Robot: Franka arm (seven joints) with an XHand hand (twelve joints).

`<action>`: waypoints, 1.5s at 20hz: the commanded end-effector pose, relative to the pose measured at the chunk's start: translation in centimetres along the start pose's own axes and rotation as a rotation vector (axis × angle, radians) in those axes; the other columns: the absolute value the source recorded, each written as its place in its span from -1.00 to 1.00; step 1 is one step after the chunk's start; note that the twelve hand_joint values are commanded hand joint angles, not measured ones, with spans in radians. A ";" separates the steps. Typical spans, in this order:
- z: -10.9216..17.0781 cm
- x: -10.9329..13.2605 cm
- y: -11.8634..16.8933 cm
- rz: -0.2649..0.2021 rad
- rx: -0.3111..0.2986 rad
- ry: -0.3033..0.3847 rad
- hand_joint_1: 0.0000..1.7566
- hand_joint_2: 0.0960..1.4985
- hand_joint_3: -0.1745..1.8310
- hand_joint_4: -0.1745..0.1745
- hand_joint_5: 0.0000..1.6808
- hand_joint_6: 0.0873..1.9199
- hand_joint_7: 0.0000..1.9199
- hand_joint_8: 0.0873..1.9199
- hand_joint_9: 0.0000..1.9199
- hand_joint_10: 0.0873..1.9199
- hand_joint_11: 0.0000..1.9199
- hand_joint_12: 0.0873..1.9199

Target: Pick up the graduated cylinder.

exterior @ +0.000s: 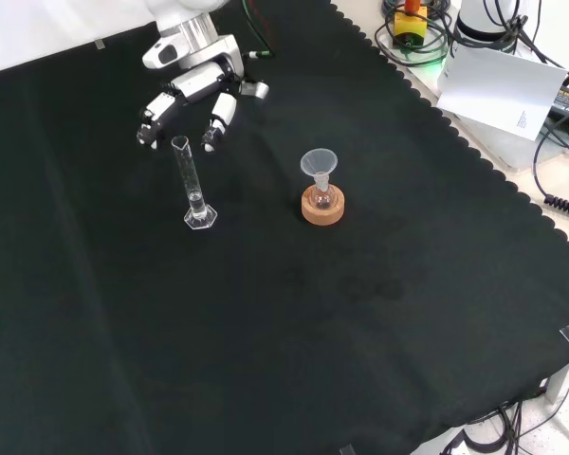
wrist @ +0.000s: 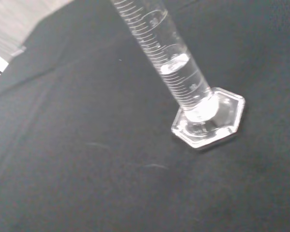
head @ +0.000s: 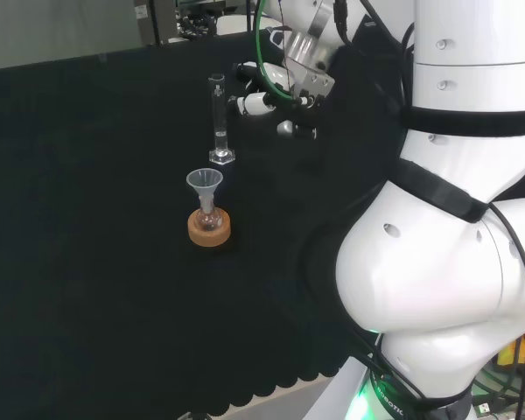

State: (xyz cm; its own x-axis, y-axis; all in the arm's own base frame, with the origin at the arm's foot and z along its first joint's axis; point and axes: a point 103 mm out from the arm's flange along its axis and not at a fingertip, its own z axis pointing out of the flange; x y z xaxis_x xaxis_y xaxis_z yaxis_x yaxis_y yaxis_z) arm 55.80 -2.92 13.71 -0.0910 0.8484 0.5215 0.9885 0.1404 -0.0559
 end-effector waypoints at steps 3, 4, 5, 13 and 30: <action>2.6 -0.9 0.7 -0.120 -0.035 0.199 -0.05 0.30 -1.00 -0.32 -0.56 -1.00 -0.76 -0.36 -0.53 -0.38 -0.73 0.38; 2.8 -0.9 0.8 -0.139 -0.035 0.225 -0.04 0.29 -1.00 -0.32 -0.55 -1.00 -0.76 -0.36 -0.53 -0.38 -0.74 0.37; 3.0 -0.8 0.9 -0.156 -0.034 0.245 -0.03 0.28 -1.00 -0.32 -0.53 -1.00 -0.76 -0.36 -0.53 -0.39 -0.74 0.37; 4.5 -0.5 1.3 -0.248 -0.042 0.322 0.01 0.27 -1.00 -0.31 -0.49 -1.00 -0.74 -0.37 -0.52 -0.40 -0.76 0.37; 6.0 0.2 3.4 -0.299 -0.072 0.449 0.10 0.27 -1.00 -0.17 -0.35 -1.00 -0.61 -0.40 -0.43 -0.44 -0.69 0.33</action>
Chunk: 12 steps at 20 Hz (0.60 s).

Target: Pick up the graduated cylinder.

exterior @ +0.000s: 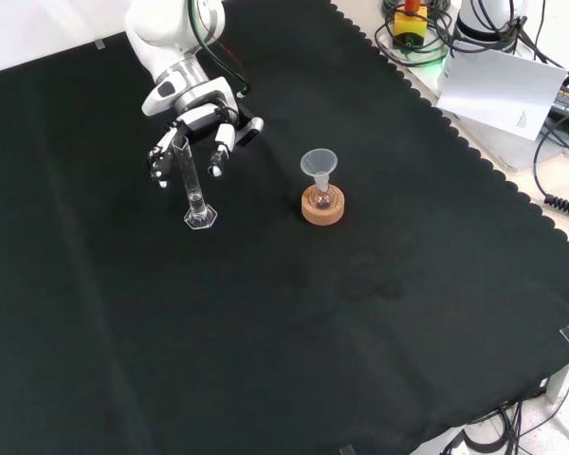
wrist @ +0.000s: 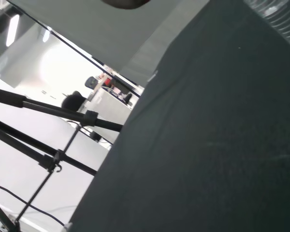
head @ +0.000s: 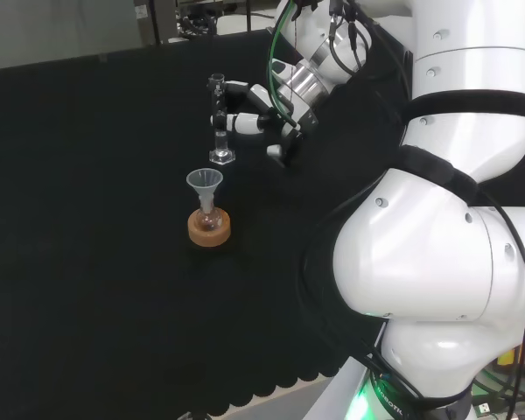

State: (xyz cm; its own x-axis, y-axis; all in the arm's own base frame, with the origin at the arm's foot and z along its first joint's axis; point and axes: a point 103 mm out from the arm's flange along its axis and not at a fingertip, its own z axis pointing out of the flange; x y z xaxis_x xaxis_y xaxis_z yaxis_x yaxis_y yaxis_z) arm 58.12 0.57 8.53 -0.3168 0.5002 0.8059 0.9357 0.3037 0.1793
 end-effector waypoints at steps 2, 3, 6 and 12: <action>0.2 -0.1 0.4 -0.014 -0.030 0.039 0.11 0.27 -1.00 -0.16 -0.35 -0.99 -0.59 -0.41 -0.40 -0.45 -0.66 0.32; 0.2 -0.1 0.5 -0.012 -0.035 0.048 0.12 0.27 -1.00 -0.16 -0.34 -0.99 -0.57 -0.41 -0.39 -0.46 -0.64 0.31; 0.3 -0.3 0.5 -0.010 -0.038 0.063 0.14 0.27 -1.00 -0.15 -0.31 -0.97 -0.54 -0.42 -0.34 -0.49 -0.57 0.28; 0.3 -0.6 0.3 -0.018 -0.035 0.087 0.17 0.28 -1.00 -0.16 -0.28 -0.93 -0.51 -0.43 -0.27 -0.53 -0.49 0.23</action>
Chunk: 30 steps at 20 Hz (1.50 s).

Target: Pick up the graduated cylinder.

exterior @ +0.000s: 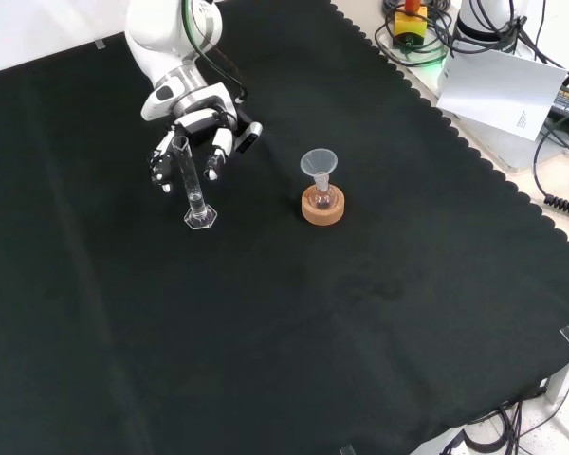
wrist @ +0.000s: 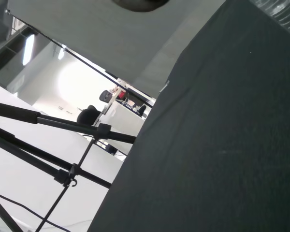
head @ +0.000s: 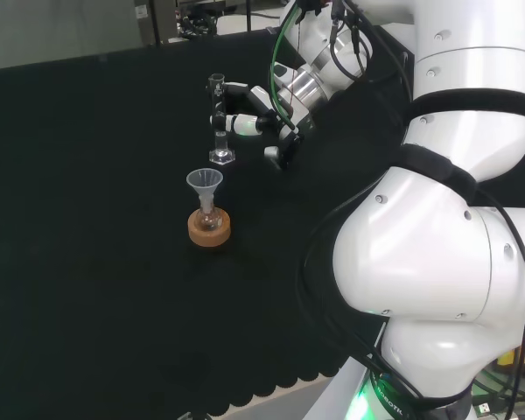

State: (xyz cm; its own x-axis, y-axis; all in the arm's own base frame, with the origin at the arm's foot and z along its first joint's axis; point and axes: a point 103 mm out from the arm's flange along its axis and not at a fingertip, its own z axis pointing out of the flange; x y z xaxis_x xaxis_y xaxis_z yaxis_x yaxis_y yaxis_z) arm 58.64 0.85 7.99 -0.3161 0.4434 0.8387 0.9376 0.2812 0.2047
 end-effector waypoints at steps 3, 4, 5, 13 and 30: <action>-0.2 -0.2 -0.1 -0.008 -0.008 0.032 0.18 0.29 -1.00 -0.17 -0.26 -0.90 -0.50 -0.43 -0.25 -0.55 -0.46 0.21; -0.3 -0.2 -0.1 -0.008 -0.009 0.036 0.19 0.29 -1.00 -0.17 -0.26 -0.90 -0.50 -0.44 -0.24 -0.55 -0.45 0.20; -0.3 -0.3 0.0 -0.008 -0.009 0.040 0.19 0.29 -1.00 -0.17 -0.26 -0.89 -0.50 -0.44 -0.24 -0.56 -0.44 0.20; 0.3 -0.7 0.6 -0.028 0.044 0.037 0.19 0.29 -1.00 -0.18 -0.27 -0.88 -0.50 -0.44 -0.23 -0.57 -0.42 0.19; 1.1 -1.4 0.8 -0.027 0.041 0.033 0.21 0.34 -1.00 -0.14 -0.17 -0.66 -0.44 -0.43 -0.11 -0.65 -0.29 0.10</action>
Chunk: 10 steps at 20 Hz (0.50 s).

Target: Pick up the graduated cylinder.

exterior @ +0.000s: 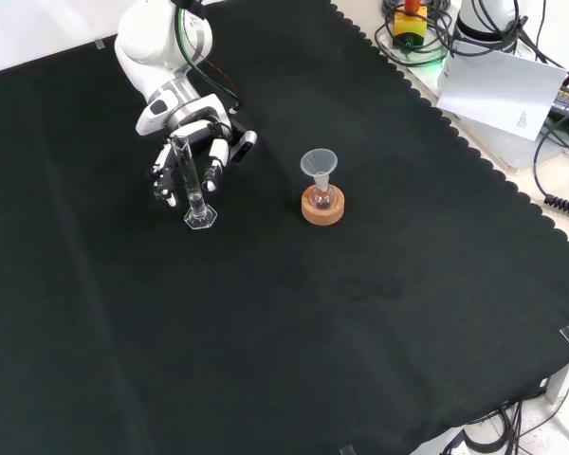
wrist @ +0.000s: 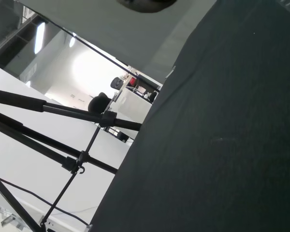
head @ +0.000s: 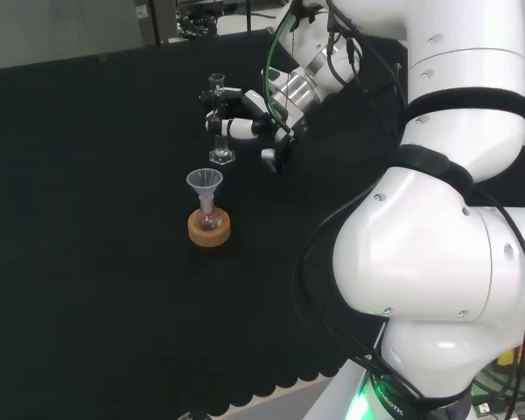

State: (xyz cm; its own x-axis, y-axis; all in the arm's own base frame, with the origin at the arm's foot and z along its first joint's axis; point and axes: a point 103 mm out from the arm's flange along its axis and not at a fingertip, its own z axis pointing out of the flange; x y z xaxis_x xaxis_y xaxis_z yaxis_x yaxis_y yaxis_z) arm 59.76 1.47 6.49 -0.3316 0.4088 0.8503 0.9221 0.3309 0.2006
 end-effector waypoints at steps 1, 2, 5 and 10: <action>-0.1 0.0 -0.1 -0.003 -0.007 0.002 0.21 0.34 -1.00 -0.14 -0.16 -0.65 -0.44 -0.43 -0.11 -0.65 -0.28 0.10; -0.1 0.0 -0.1 -0.003 -0.008 0.002 0.21 0.34 -1.00 -0.14 -0.16 -0.65 -0.44 -0.43 -0.11 -0.65 -0.28 0.10; -0.5 0.1 -0.1 -0.002 -0.020 -0.006 0.23 0.38 -1.00 -0.11 -0.09 -0.59 -0.38 -0.43 -0.04 -0.67 -0.20 0.05; -0.7 0.3 -0.2 0.011 -0.015 -0.050 0.28 0.46 -0.87 -0.43 0.15 -0.12 -0.08 -0.43 0.24 -0.80 0.16 -0.14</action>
State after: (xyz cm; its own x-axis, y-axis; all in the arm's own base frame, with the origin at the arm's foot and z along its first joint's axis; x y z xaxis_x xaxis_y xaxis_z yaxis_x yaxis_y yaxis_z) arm 59.65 1.01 6.91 -0.3347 0.4227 0.8422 0.9253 0.3166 0.2088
